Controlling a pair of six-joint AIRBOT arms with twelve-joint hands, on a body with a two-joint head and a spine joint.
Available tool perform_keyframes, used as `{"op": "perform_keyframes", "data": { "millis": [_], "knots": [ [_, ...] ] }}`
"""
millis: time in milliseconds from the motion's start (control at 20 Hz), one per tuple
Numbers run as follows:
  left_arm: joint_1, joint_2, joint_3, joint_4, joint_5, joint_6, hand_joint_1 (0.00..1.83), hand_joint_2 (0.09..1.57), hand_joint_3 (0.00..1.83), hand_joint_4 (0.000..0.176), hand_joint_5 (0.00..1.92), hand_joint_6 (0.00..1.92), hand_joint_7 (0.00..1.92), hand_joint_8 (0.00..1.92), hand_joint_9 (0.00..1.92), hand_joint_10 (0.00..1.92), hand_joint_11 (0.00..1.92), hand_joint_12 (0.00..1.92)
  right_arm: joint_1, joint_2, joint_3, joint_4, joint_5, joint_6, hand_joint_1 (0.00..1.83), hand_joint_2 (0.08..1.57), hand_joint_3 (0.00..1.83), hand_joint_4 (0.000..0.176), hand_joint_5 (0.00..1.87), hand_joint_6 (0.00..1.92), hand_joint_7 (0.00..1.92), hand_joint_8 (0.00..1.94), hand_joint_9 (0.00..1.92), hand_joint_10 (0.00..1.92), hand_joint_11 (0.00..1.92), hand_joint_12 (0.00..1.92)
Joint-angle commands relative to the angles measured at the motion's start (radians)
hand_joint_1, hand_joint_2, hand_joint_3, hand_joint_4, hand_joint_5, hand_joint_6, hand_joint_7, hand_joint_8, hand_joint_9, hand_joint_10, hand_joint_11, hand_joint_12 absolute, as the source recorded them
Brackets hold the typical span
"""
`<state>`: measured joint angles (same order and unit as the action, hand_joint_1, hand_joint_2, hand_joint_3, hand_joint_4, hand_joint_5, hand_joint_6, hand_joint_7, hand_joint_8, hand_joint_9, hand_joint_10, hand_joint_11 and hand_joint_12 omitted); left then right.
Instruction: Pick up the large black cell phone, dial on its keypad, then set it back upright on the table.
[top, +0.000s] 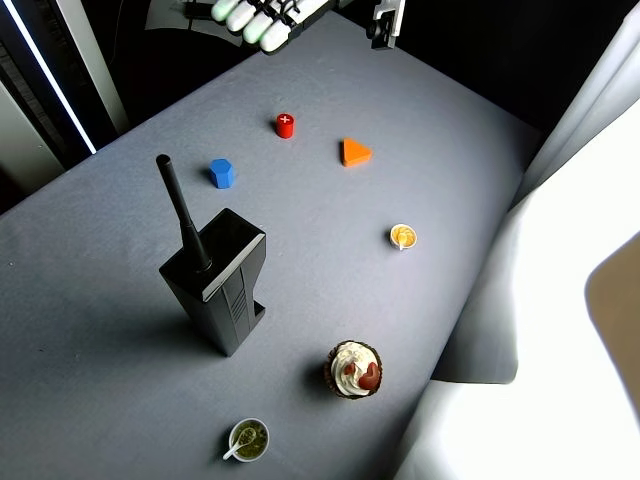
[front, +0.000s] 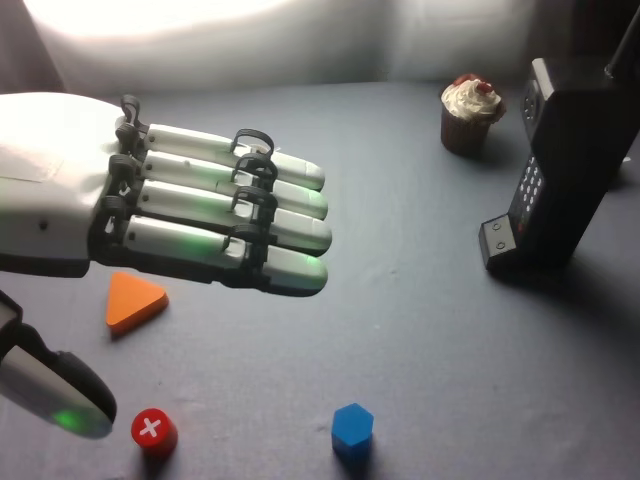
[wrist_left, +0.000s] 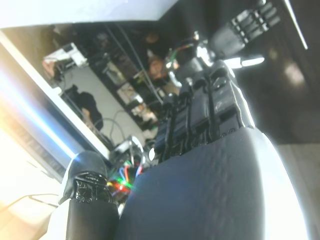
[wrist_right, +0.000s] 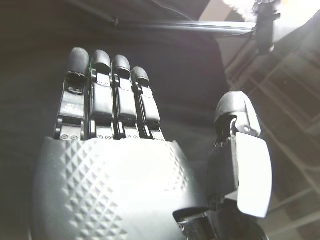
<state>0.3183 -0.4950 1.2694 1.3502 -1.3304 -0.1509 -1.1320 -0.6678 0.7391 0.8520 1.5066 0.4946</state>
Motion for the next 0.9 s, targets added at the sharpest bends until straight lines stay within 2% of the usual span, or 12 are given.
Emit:
{"op": "perform_keyframes", "data": {
  "millis": [0, 100, 200, 300, 350, 700, 850],
  "knots": [
    [-0.022, 0.008, -0.005, -0.096, -0.048, 0.0, 0.0, 1.21, 0.0, 0.0, 0.04, 0.0, 0.03, 0.0, 0.01, 0.0, 0.0, 0.0, 0.012, 0.002, 0.013, -0.036, 0.119, 0.011, 0.27, 1.0, 0.0, 0.0, 0.24, 0.0, 0.27, 0.0, 0.28, 0.0, 0.0, 0.8],
    [-0.023, 0.008, -0.005, -0.096, -0.041, 0.0, 0.0, 1.2, 0.0, 0.0, 0.06, 0.01, 0.05, 0.01, 0.03, 0.01, 0.02, 0.01, 0.032, -0.023, 0.035, -0.08, 0.104, 0.01, 0.29, 0.97, 0.0, 0.0, 0.21, 0.0, 0.25, 0.0, 0.27, 0.0, 0.0, 0.79],
    [-0.026, 0.008, -0.005, -0.096, -0.039, 0.0, 0.0, 1.2, 0.0, 0.0, 0.06, 0.01, 0.04, 0.0, 0.02, 0.0, 0.01, 0.01, 0.044, -0.042, 0.053, -0.085, 0.092, 0.01, 0.41, 0.92, 0.0, 0.0, 0.2, 0.0, 0.24, 0.0, 0.25, 0.0, 0.0, 0.79],
    [-0.027, 0.007, -0.006, -0.096, -0.04, 0.0, 0.0, 1.2, 0.0, 0.0, 0.06, 0.0, 0.05, 0.0, 0.03, 0.0, 0.01, 0.01, 0.059, -0.064, 0.073, -0.102, 0.09, 0.008, 0.45, 0.89, 0.0, 0.0, 0.18, 0.0, 0.21, 0.0, 0.23, 0.0, 0.0, 0.74],
    [-0.027, 0.007, -0.006, -0.096, -0.04, 0.0, 0.0, 1.21, 0.0, 0.0, 0.05, 0.0, 0.04, 0.0, 0.01, 0.0, 0.0, 0.0, 0.068, -0.076, 0.083, -0.106, 0.086, 0.005, 0.41, 0.9, 0.0, 0.0, 0.13, 0.0, 0.17, 0.0, 0.2, 0.0, 0.0, 0.68],
    [-0.026, 0.006, -0.007, -0.096, -0.037, 0.003, 0.0, 1.2, 0.0, 0.0, 0.07, 0.01, 0.06, 0.01, 0.03, 0.0, 0.0, 0.0, 0.125, -0.144, 0.134, -0.107, 0.046, -0.035, 0.62, 0.87, 0.0, 0.0, 0.06, 0.0, 0.08, 0.0, 0.09, 0.0, 0.0, 0.38],
    [-0.026, 0.005, -0.008, -0.097, -0.03, 0.011, 0.0, 1.2, 0.0, 0.0, 0.05, 0.0, 0.05, 0.0, 0.01, 0.0, 0.0, 0.0, 0.148, -0.162, 0.142, -0.11, 0.045, -0.046, 0.66, 0.88, 0.0, 0.0, 0.02, 0.0, 0.03, 0.0, 0.04, 0.0, 0.0, 0.29]
  ]
}}
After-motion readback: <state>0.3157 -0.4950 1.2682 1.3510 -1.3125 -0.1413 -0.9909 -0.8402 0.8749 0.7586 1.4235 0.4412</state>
